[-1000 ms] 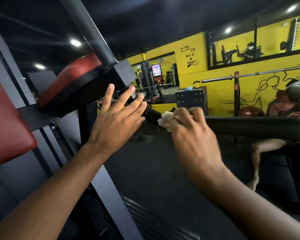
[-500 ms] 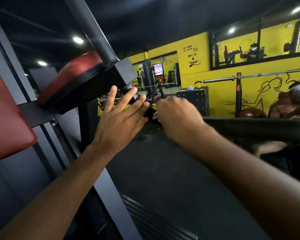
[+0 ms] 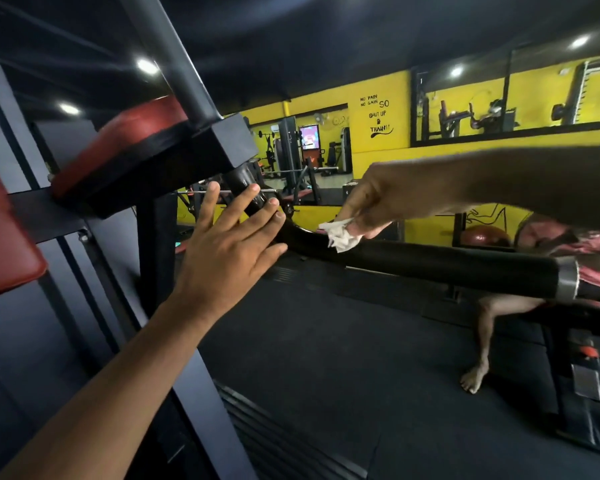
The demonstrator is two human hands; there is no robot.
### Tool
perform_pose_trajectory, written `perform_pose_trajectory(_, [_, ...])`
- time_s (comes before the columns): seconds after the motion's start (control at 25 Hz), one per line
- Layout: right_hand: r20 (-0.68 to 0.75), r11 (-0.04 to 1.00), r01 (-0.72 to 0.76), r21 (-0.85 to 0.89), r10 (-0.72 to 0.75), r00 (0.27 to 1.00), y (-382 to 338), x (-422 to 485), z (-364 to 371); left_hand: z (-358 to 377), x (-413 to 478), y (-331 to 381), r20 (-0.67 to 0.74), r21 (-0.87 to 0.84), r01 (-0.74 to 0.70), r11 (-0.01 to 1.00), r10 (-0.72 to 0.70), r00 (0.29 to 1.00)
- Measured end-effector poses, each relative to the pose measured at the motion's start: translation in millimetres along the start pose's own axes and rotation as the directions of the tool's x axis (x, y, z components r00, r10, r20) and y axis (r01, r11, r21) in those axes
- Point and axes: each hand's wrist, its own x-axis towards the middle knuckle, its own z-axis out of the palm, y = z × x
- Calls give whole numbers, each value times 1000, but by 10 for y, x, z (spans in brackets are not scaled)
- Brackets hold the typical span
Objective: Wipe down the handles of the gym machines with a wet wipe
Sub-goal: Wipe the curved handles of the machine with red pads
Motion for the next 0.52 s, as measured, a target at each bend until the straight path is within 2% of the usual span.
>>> perform_pose_trajectory(0.16, [-77, 945, 88, 315, -67, 995, 305, 38, 165, -24, 14, 95, 38, -38, 56, 998, -55, 998])
perform_pose_trajectory(0.32, [-52, 786, 126, 605, -119, 992, 578, 5, 195, -66, 30, 168, 43, -48, 82, 995, -80, 996])
perform_pose_trajectory(0.36, [-106, 780, 182, 599, -148, 983, 585, 77, 246, -78, 33, 166, 44, -47, 90, 995, -88, 995])
perform_pose_trajectory(0.44, [-212, 821, 314, 477, -239, 948, 571, 254, 365, -103, 40, 193, 47, -47, 120, 992, -118, 992])
perform_pose_trajectory(0.52, [-246, 804, 405, 436, -326, 913, 632, 334, 427, -114, 47, 271, 56, -49, 133, 990, -130, 990])
